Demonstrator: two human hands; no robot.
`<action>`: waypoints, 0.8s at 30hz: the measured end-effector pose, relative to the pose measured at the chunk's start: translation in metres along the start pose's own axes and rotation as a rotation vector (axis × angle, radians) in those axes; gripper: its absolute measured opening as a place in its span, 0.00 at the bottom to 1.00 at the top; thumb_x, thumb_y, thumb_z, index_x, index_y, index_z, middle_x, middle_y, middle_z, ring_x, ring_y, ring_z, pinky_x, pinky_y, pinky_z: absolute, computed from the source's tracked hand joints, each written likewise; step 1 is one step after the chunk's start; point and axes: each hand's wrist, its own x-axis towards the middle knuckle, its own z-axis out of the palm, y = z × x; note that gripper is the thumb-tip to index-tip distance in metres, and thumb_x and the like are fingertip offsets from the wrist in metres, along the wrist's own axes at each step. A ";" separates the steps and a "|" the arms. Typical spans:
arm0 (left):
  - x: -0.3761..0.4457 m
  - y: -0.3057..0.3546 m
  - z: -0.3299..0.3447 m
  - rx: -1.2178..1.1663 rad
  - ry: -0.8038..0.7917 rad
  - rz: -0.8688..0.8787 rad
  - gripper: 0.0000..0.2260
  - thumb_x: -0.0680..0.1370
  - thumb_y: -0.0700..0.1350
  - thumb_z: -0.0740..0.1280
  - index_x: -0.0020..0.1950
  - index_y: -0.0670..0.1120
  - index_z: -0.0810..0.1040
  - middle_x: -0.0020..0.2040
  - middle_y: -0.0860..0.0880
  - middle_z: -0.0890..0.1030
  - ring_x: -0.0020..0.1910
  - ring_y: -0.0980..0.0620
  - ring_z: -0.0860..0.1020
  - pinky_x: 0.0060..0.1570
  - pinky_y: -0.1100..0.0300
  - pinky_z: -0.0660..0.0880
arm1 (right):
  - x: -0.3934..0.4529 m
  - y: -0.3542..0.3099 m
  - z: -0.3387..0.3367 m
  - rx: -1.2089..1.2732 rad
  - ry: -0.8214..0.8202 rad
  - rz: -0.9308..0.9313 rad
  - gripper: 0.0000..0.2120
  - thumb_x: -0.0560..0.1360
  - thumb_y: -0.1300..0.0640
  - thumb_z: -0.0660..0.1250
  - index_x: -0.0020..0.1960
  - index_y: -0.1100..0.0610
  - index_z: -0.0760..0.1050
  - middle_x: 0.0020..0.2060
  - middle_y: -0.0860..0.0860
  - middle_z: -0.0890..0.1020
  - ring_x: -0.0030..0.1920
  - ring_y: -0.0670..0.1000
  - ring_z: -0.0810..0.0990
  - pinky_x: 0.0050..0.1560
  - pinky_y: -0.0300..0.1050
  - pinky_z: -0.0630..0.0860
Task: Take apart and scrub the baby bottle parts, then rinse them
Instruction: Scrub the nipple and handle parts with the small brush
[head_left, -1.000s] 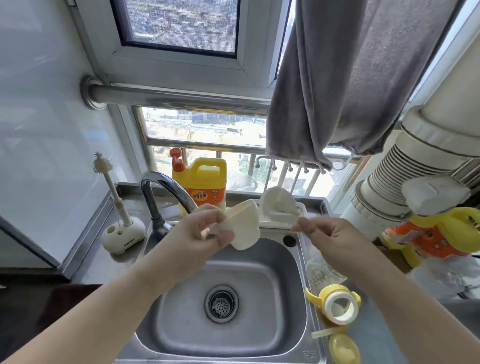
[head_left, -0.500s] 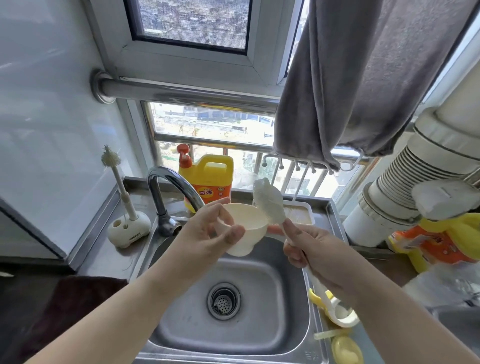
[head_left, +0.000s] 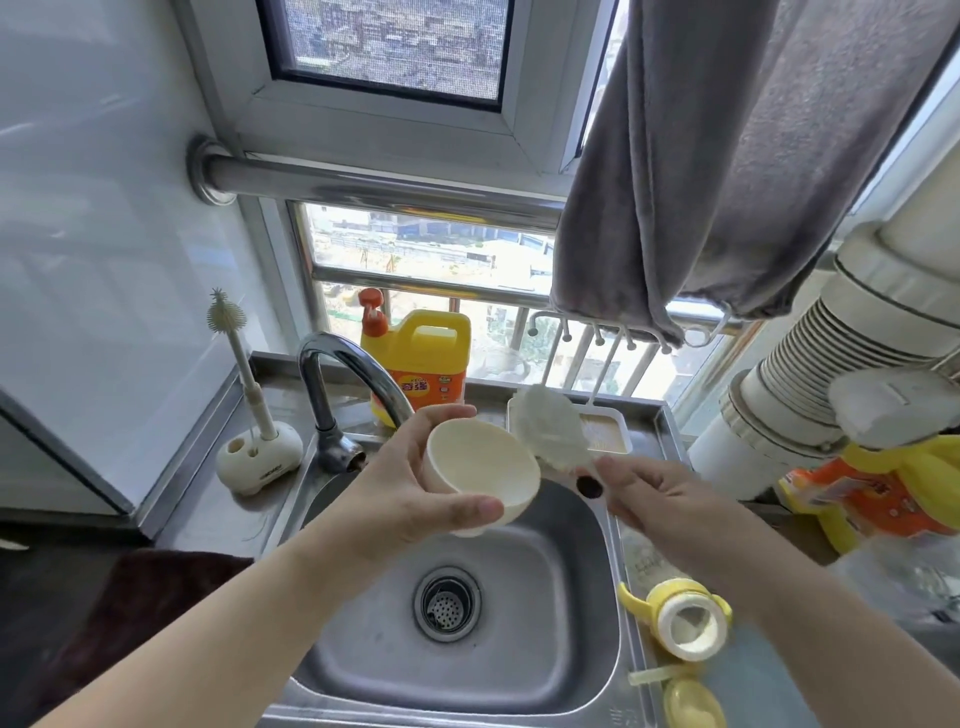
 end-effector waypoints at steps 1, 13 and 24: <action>0.000 0.002 -0.004 0.052 -0.033 -0.004 0.46 0.45 0.59 0.83 0.61 0.53 0.74 0.56 0.43 0.80 0.55 0.45 0.79 0.48 0.60 0.77 | 0.001 -0.002 -0.008 -0.192 0.060 -0.055 0.12 0.74 0.40 0.57 0.41 0.38 0.79 0.24 0.44 0.71 0.28 0.43 0.70 0.35 0.38 0.64; 0.004 0.015 -0.013 0.418 -0.129 0.094 0.34 0.56 0.52 0.79 0.61 0.55 0.74 0.51 0.55 0.81 0.49 0.55 0.80 0.48 0.63 0.77 | 0.024 -0.033 0.003 -1.151 0.150 -0.295 0.19 0.78 0.38 0.51 0.43 0.49 0.73 0.31 0.46 0.71 0.34 0.48 0.72 0.31 0.41 0.63; 0.007 0.018 -0.014 0.406 -0.070 0.180 0.32 0.55 0.52 0.79 0.57 0.64 0.75 0.53 0.58 0.80 0.52 0.55 0.80 0.49 0.61 0.77 | 0.024 -0.021 0.007 -0.914 0.274 -0.264 0.20 0.77 0.37 0.53 0.40 0.48 0.75 0.28 0.45 0.74 0.31 0.43 0.72 0.28 0.38 0.63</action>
